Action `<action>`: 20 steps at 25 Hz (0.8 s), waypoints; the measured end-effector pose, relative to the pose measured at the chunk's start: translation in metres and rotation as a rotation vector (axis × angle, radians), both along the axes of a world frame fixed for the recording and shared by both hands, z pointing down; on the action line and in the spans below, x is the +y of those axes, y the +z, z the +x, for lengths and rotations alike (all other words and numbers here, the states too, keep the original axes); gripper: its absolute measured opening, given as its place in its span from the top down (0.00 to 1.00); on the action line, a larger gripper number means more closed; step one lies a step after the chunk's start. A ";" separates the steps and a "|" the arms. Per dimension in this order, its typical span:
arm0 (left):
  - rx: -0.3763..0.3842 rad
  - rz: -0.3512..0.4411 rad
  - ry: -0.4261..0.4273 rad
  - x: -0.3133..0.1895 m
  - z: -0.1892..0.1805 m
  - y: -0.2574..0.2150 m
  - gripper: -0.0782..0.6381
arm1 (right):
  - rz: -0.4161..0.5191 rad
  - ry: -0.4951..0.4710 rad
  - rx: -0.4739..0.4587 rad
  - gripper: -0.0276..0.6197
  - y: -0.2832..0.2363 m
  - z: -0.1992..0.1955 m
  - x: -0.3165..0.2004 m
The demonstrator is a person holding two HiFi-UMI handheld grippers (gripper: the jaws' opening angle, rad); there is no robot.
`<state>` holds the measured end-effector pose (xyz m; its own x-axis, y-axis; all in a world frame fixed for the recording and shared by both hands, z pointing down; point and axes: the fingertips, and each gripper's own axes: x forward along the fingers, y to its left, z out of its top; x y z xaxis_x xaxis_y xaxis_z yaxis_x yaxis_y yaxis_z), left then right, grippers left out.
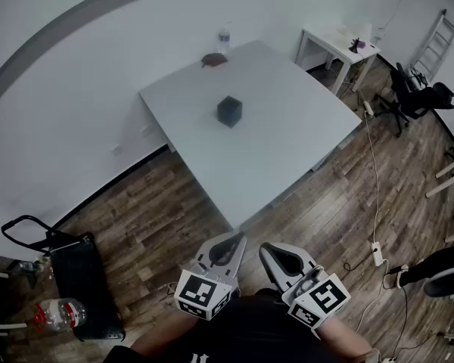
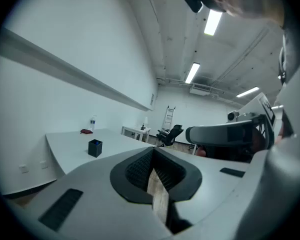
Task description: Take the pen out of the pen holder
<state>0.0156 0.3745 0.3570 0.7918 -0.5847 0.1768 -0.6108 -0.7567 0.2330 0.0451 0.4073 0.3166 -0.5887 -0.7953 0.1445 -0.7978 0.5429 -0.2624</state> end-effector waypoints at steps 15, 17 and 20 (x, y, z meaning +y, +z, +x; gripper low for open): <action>-0.053 0.002 -0.057 -0.138 0.031 0.019 0.88 | -0.024 -0.035 -0.033 0.93 0.012 0.030 -0.114; -0.060 0.000 -0.084 -0.165 0.039 0.021 0.88 | -0.030 -0.053 -0.036 0.93 0.013 0.040 -0.137; -0.067 0.004 -0.118 -0.204 0.053 0.023 0.88 | -0.038 -0.079 -0.042 0.93 0.011 0.057 -0.171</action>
